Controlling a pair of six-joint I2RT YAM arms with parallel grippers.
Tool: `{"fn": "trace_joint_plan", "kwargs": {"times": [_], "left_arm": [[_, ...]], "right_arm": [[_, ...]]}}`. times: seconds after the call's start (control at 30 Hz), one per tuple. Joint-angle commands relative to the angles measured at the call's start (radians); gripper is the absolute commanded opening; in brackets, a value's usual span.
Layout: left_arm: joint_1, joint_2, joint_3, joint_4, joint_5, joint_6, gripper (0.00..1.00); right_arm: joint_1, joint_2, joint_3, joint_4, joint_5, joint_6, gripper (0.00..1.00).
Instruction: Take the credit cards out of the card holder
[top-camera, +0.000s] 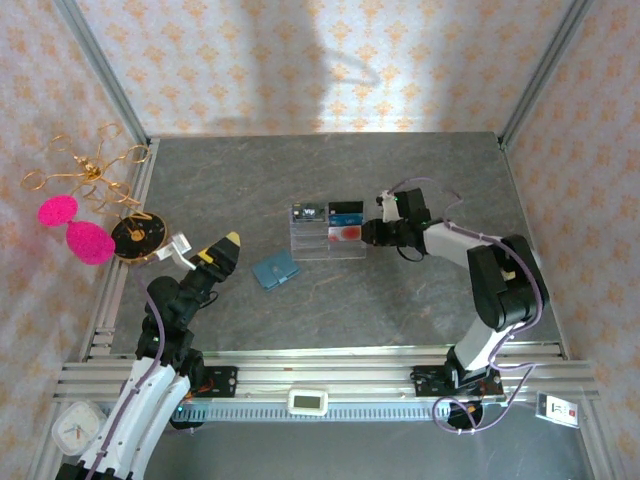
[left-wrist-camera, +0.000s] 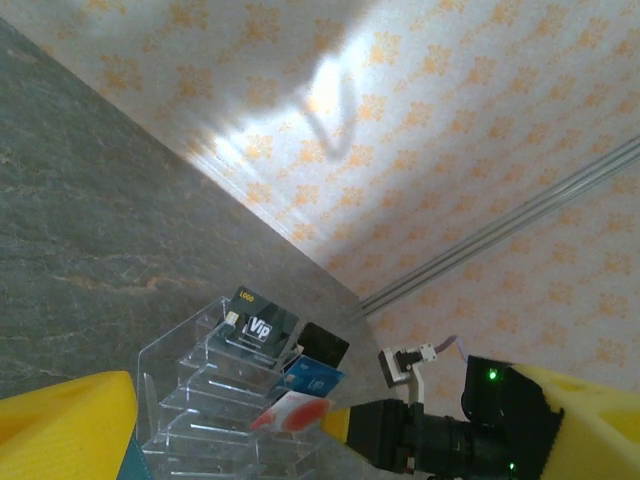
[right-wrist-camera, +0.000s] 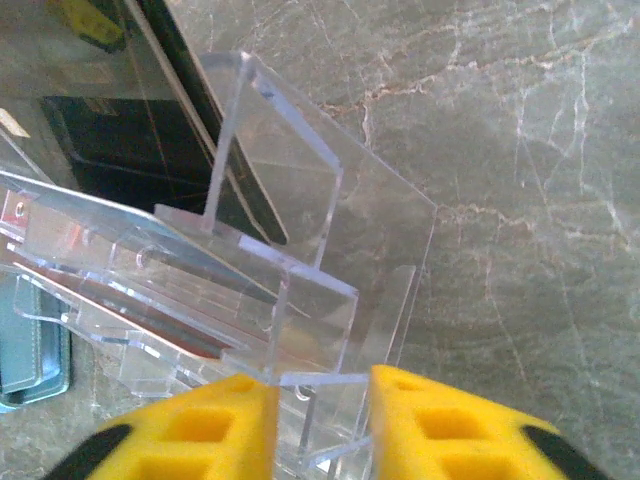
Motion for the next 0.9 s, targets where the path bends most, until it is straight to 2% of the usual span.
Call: {"fn": "trace_joint_plan", "kwargs": {"times": [0.0,0.13,0.27,0.4,0.5,0.6,0.67,0.87], "left_arm": [[-0.006,-0.013,-0.01,-0.027,0.022,-0.001,0.92],[-0.016,0.005,-0.015,-0.068,-0.025,0.025,0.87],[-0.035,0.083,-0.021,-0.072,-0.088,0.06,0.82],[-0.079,0.232,-0.059,0.075,-0.149,0.063,0.74],[-0.14,0.4,-0.028,0.163,-0.224,0.113,0.64],[-0.209,0.588,0.095,0.107,-0.319,0.196,0.51],[-0.222,0.703,0.157,0.088,-0.36,0.221,0.43],[-0.223,0.941,0.289,0.067,-0.427,0.274,0.39]], "right_arm": [[0.002,-0.008,0.027,-0.027,0.02,-0.022,0.38],[0.002,-0.079,0.001,-0.013,0.058,0.012,0.52],[0.002,-0.197,-0.068,0.036,0.108,0.087,0.57],[0.026,-0.314,-0.161,0.112,0.116,0.162,0.57],[0.056,-0.345,-0.178,0.099,0.14,0.17,0.57],[0.07,-0.364,-0.195,0.099,0.148,0.183,0.56],[0.072,-0.375,-0.206,0.097,0.149,0.189,0.56],[0.079,-0.393,-0.222,0.083,0.145,0.187,0.55]]}}
